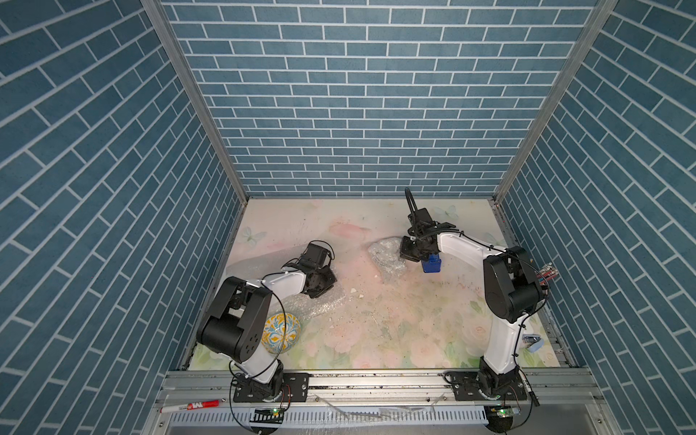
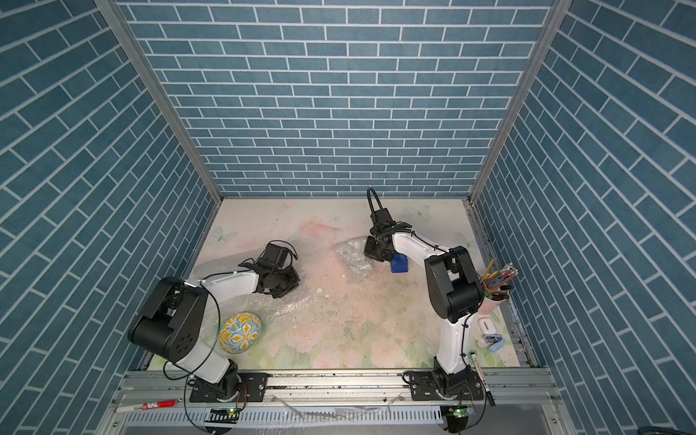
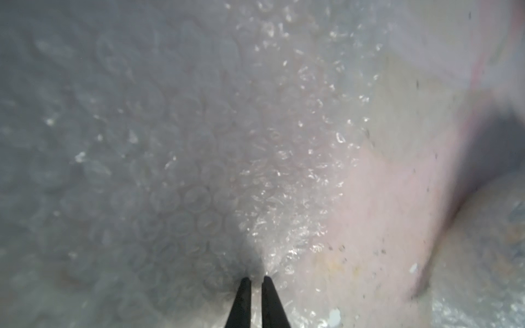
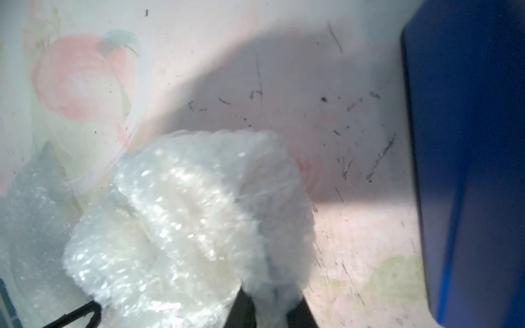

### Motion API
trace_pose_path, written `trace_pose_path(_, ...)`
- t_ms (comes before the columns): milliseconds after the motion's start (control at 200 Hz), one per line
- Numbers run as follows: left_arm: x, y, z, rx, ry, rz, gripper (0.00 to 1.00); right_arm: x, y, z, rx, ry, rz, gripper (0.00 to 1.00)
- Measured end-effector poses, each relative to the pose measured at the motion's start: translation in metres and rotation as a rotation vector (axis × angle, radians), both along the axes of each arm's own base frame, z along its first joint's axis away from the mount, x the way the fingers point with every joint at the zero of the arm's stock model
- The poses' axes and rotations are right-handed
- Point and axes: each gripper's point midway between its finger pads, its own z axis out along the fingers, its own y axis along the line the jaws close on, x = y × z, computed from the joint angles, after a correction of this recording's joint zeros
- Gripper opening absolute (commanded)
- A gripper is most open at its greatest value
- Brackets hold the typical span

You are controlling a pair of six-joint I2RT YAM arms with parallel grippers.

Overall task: Wrap bowls in bubble wrap
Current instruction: Move the bubble wrap to the center of the board, then pick up the bowl from the corner of the board.

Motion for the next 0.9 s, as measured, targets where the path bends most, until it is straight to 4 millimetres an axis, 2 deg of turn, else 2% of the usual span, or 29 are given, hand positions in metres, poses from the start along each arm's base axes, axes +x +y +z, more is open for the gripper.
trace_pose_path(75, -0.011, -0.021, 0.000, -0.015, 0.009, -0.049, 0.12, 0.000, 0.001, 0.002, 0.001, -0.004, 0.015, 0.40)
trace_pose_path(155, -0.021, -0.037, 0.000, -0.028, 0.023, -0.085, 0.15, 0.003, 0.002, 0.009, -0.001, -0.011, 0.022, 0.45)
trace_pose_path(290, -0.030, -0.040, 0.010, -0.024, 0.039, -0.100, 0.27, 0.002, -0.001, 0.027, -0.020, -0.045, 0.033, 0.53)
trace_pose_path(365, -0.025, -0.035, 0.035, -0.005, 0.001, -0.097, 0.35, -0.005, -0.002, 0.048, -0.036, -0.084, 0.042, 0.56)
trace_pose_path(455, -0.008, -0.027, 0.087, 0.010, -0.126, -0.094, 0.40, -0.019, 0.004, 0.085, -0.040, -0.165, 0.072, 0.59)
trace_pose_path(495, 0.000, -0.018, 0.111, 0.016, -0.190, -0.075, 0.39, -0.027, 0.010, 0.101, -0.031, -0.203, 0.090, 0.59)
trace_pose_path(550, 0.007, 0.003, 0.134, 0.028, -0.256, -0.033, 0.36, -0.043, 0.024, 0.120, -0.004, -0.248, 0.130, 0.59)
trace_pose_path(590, 0.009, 0.022, 0.142, 0.040, -0.273, 0.009, 0.32, -0.055, 0.034, 0.127, 0.018, -0.265, 0.161, 0.59)
trace_pose_path(640, 0.009, 0.050, 0.141, 0.060, -0.271, 0.064, 0.30, -0.071, 0.049, 0.129, 0.049, -0.273, 0.204, 0.60)
trace_pose_path(705, 0.003, 0.087, 0.126, 0.090, -0.225, 0.149, 0.30, -0.095, 0.077, 0.120, 0.089, -0.250, 0.278, 0.60)
trace_pose_path(760, -0.008, 0.113, 0.111, 0.119, -0.166, 0.206, 0.30, -0.116, 0.110, 0.106, 0.121, -0.212, 0.358, 0.59)
trace_pose_path(830, -0.022, 0.132, 0.099, 0.139, -0.110, 0.246, 0.30, -0.144, 0.153, 0.086, 0.153, -0.158, 0.465, 0.60)
trace_pose_path(900, -0.029, 0.145, 0.101, 0.141, -0.099, 0.277, 0.30, -0.167, 0.193, 0.068, 0.178, -0.115, 0.558, 0.60)
